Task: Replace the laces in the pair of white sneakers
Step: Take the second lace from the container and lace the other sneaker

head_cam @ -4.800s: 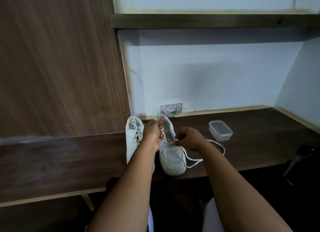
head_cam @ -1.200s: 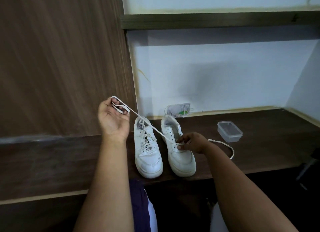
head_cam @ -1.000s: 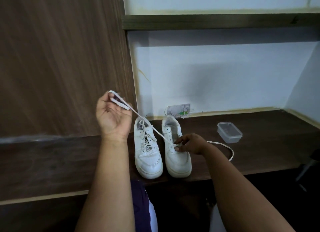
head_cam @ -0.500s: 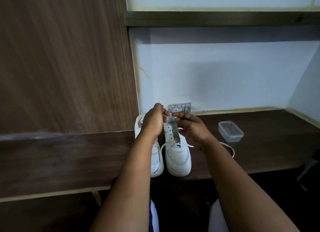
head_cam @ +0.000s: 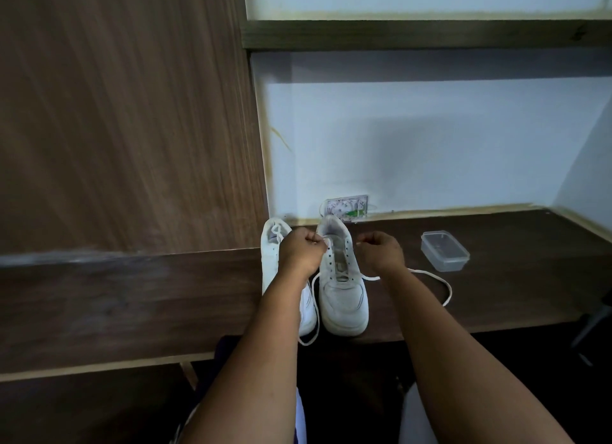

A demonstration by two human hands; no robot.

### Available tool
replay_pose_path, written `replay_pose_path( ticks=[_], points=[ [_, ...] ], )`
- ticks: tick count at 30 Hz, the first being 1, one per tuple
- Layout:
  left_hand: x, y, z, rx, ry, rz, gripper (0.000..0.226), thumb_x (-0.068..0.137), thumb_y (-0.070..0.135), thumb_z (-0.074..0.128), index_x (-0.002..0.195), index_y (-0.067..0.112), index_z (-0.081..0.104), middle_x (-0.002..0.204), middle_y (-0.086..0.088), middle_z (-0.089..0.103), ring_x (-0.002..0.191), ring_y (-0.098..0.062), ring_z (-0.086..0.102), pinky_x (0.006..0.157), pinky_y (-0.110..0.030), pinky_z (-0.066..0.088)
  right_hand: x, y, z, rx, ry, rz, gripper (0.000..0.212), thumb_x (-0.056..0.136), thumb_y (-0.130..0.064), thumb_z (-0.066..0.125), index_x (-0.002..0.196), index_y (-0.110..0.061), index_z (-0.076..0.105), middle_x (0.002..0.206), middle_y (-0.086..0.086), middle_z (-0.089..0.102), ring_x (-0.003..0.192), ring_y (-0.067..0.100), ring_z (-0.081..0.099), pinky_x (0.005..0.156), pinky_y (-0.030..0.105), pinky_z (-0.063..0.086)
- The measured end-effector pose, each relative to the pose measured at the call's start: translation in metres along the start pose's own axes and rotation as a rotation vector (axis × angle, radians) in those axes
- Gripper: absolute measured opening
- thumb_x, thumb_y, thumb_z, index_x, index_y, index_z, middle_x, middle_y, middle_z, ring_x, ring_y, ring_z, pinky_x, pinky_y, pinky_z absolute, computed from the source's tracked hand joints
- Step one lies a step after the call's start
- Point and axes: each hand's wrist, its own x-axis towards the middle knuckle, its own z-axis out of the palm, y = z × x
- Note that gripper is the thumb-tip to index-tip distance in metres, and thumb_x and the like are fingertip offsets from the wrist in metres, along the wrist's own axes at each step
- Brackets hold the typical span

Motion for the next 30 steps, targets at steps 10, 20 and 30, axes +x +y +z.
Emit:
replay_pose_path(
  ticks=[10,20,30],
  points=[
    [-0.002,-0.011,0.03,-0.009,-0.076,0.023,0.017,0.088,0.006,0.062,0.076,0.017,0.068,0.087,0.001,0.068,0.09,-0.017,0.064,0.076,-0.024,0.048,0.006,0.009,0.006,-0.323,-0.049,-0.151,0.019,0.088,-0.007,0.055,0.098,-0.011,0.071,0.101,0.006,0.069,0.089,0.02,0.061,0.063,0.014,0.034],
    [0.001,-0.017,0.043,0.001,0.097,0.087,0.012,0.084,0.018,0.073,0.079,0.021,0.062,0.083,0.004,0.067,0.081,-0.015,0.064,0.076,-0.028,0.051,-0.006,-0.003,0.005,0.361,-0.414,0.053,0.012,0.091,0.009,0.052,0.1,0.01,0.061,0.078,0.015,0.063,0.071,0.019,0.061,0.06,0.018,0.056],
    [0.001,-0.014,0.047,-0.193,-0.095,0.011,0.021,0.094,0.008,0.055,0.082,0.018,0.071,0.085,-0.008,0.072,0.074,-0.021,0.065,0.078,-0.036,0.056,0.006,0.006,0.001,0.05,-0.049,-0.064,0.013,0.083,-0.004,0.066,0.079,-0.015,0.068,0.065,0.004,0.066,0.054,0.009,0.058,0.059,0.023,0.049]
  ],
)
